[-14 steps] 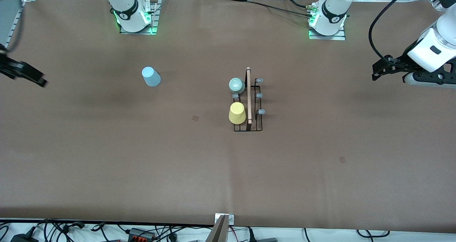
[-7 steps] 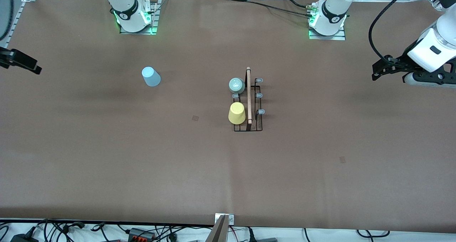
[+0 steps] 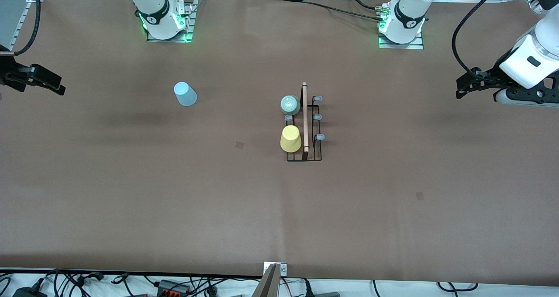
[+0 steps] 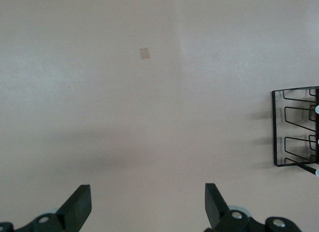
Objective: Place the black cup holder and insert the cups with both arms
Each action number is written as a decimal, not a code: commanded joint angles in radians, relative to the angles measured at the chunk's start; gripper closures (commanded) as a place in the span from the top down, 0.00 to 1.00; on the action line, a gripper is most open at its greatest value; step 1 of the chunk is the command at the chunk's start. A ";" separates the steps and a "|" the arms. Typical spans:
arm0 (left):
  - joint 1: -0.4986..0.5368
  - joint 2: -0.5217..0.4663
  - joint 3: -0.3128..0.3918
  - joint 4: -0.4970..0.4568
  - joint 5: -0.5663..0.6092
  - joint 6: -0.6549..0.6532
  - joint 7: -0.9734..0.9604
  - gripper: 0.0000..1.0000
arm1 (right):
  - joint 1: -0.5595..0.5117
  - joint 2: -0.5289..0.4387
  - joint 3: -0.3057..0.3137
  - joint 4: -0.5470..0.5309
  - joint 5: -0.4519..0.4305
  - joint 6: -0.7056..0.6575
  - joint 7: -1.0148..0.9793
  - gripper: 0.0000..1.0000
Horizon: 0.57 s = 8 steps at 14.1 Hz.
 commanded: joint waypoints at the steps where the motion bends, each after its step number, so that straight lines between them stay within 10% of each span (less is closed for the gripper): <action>1: -0.007 -0.002 0.009 0.005 -0.016 -0.011 0.002 1.00 | 0.011 -0.002 -0.015 0.012 0.015 -0.002 -0.015 1.00; 8: -0.007 -0.002 0.009 0.005 -0.016 -0.011 0.002 1.00 | 0.005 -0.005 -0.024 0.014 0.014 0.003 -0.034 1.00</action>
